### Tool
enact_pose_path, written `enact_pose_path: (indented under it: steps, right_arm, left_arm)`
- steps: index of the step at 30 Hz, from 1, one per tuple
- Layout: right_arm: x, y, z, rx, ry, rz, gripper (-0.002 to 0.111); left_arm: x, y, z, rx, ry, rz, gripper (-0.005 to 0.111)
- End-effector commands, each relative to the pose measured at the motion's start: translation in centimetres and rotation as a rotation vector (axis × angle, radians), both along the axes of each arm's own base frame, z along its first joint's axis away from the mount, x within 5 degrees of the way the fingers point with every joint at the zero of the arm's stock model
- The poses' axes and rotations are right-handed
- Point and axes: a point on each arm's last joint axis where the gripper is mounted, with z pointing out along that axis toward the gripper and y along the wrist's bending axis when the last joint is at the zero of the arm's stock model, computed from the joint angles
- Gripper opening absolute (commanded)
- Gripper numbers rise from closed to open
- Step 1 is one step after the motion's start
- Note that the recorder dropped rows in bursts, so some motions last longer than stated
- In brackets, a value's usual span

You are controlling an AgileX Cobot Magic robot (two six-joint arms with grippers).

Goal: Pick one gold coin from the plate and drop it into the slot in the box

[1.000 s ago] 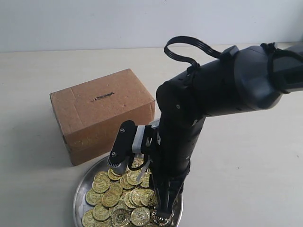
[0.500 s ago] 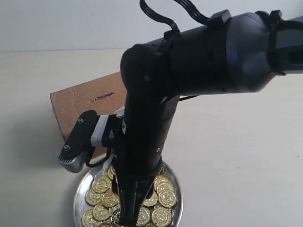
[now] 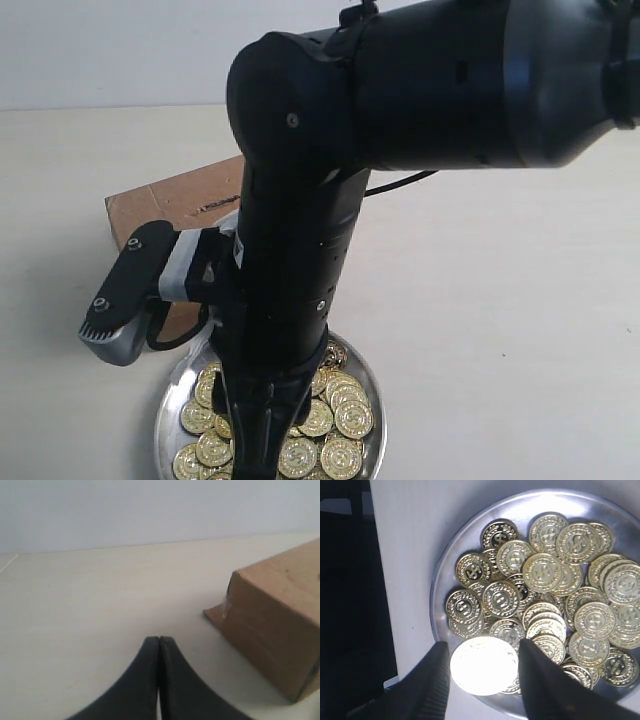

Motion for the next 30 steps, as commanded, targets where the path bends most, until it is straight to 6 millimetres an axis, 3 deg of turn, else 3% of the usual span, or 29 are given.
enact_pose_path:
  steps: [1, 4, 6, 9, 11, 14, 15, 18, 23, 30]
  right_arm:
    - [-0.2, 0.1, 0.6, 0.015, -0.002, 0.003, 0.027]
    - [-0.2, 0.0, 0.6, 0.014, 0.0, 0.004, 0.027]
    - [-0.2, 0.0, 0.6, 0.014, 0.0, 0.004, 0.027]
    - [-0.2, 0.1, 0.6, 0.02, -0.009, 0.028, 0.027]
    - [-0.1, 0.1, 0.6, 0.024, -0.014, 0.033, 0.027]
    - [-0.1, 0.1, 0.6, 0.027, -0.018, 0.034, 0.027]
    - [-0.1, 0.1, 0.6, 0.029, -0.019, 0.034, 0.027]
    - [-0.1, 0.1, 0.6, 0.03, -0.021, 0.035, 0.027]
    - [0.1, 0.2, 0.6, 0.04, -0.035, 0.032, 0.027]
    - [0.2, 0.4, 0.6, 0.054, -0.052, 0.033, 0.027]
  left_arm:
    - [0.2, -0.5, 1.5, -0.56, -0.133, 0.036, 0.0]
    - [0.2, -0.4, 2.1, -0.803, -0.174, 0.053, 0.0]
    - [0.2, -0.5, 2.1, -0.851, -0.171, 0.053, 0.0]
    - [0.0, -1.7, 1.7, -1.034, -0.03, -0.025, 0.001]
    - [-0.4, -2.6, 2.5, -1.074, 0.036, -0.1, 0.01]
    - [-0.4, -3.2, 2.6, -1.097, 0.131, -0.136, 0.027]
    - [-0.3, -3.6, 2.4, -1.131, 0.202, -0.15, 0.038]
    - [-0.1, -4.1, 1.9, -1.116, 0.312, -0.164, 0.05]
    - [0.5, -5.7, 1.6, -1.099, 0.522, -0.303, 0.05]
    - [1.8, -6.5, 0.8, -1.049, 0.67, -0.391, 0.05]
